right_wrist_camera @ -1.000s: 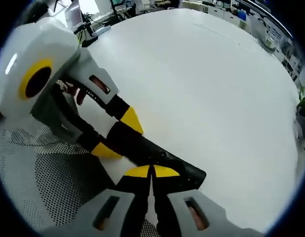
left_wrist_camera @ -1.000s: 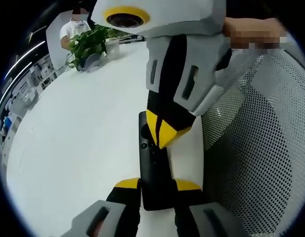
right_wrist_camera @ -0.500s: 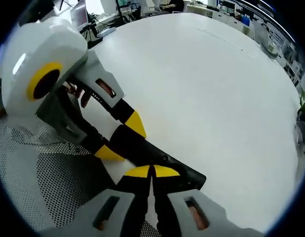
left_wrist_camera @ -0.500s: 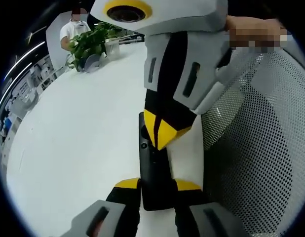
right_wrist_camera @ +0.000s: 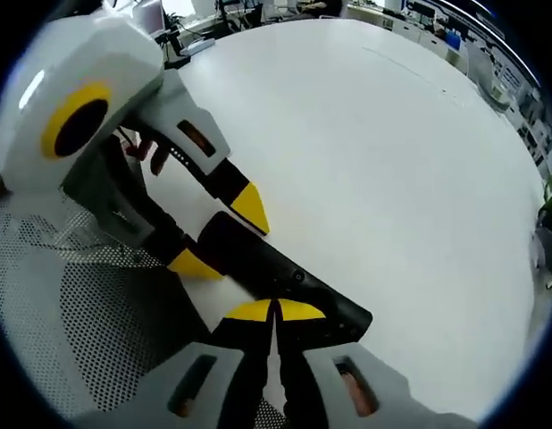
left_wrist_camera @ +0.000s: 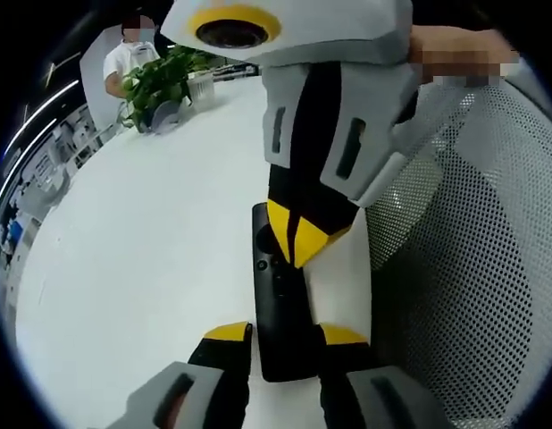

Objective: Press the specified remote control buttons in sequence, fully releasing each button before pressing the next.

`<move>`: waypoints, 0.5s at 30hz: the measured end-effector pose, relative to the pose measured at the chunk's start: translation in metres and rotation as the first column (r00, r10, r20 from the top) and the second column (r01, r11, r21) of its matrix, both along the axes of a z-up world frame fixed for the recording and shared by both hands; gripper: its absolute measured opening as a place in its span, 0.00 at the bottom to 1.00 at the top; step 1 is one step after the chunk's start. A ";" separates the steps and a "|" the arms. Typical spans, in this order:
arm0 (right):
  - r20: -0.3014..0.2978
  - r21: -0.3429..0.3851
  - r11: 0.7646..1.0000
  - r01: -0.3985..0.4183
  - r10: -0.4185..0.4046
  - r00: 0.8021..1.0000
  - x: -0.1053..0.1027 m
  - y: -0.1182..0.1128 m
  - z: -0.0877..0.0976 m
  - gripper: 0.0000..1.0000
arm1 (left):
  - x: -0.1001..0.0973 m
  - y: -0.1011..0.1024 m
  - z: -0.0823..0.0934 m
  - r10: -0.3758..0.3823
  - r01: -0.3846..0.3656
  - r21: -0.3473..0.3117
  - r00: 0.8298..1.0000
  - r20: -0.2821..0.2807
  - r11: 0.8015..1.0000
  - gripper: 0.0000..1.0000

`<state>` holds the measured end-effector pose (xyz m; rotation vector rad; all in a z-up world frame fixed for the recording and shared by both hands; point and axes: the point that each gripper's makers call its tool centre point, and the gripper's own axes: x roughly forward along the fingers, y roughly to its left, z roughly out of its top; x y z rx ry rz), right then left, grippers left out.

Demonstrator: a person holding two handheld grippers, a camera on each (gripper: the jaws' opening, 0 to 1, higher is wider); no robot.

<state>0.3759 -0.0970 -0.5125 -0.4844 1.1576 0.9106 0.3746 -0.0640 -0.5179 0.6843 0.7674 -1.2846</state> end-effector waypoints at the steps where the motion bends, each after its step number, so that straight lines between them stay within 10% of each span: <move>1: 0.001 -0.002 1.000 -0.002 0.002 1.000 0.000 0.000 0.000 0.00 | -0.001 -0.001 0.000 -0.008 0.008 -0.001 1.000 -0.002 1.000 0.26; 15: -0.001 -0.033 0.999 -0.027 0.027 1.000 0.001 0.000 -0.002 0.00 | -0.003 0.000 0.000 0.027 -0.027 -0.008 0.999 -0.023 1.000 0.24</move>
